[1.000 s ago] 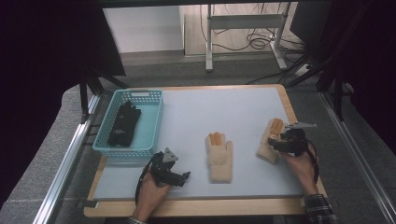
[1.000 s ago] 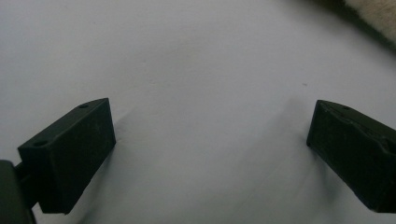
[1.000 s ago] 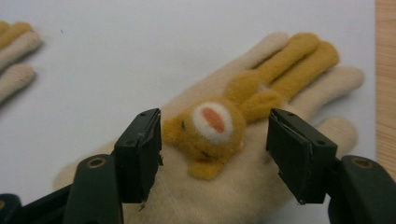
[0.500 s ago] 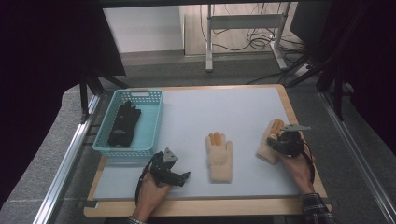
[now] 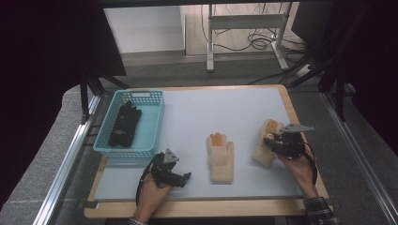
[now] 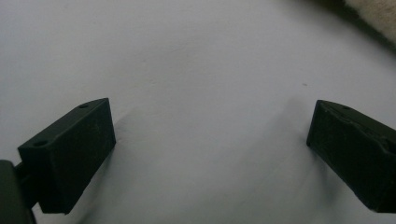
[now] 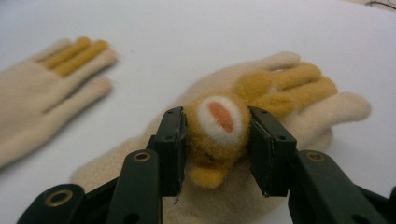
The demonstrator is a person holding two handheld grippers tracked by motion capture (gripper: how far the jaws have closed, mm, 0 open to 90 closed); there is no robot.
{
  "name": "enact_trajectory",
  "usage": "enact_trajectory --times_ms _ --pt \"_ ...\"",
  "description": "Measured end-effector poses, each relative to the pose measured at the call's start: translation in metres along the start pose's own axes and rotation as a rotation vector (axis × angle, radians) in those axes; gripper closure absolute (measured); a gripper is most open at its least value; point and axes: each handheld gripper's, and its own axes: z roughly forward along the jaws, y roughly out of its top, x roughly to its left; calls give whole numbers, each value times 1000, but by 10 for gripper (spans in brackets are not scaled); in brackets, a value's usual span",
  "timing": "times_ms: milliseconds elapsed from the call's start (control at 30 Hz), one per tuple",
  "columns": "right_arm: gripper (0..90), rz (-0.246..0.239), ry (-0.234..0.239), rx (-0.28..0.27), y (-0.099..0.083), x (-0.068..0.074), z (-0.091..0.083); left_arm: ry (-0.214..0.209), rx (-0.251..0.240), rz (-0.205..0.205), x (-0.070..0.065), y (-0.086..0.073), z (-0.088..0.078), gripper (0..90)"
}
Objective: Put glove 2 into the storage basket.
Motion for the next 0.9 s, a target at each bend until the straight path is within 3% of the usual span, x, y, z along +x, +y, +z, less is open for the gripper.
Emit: enact_trajectory --times_ms 433,900 --pt "578 -110 181 -44 26 47 -6 0 0 0 0 0 0 13" --pt "577 -234 344 -21 46 105 16 1 -1 1 0 0 0 13"
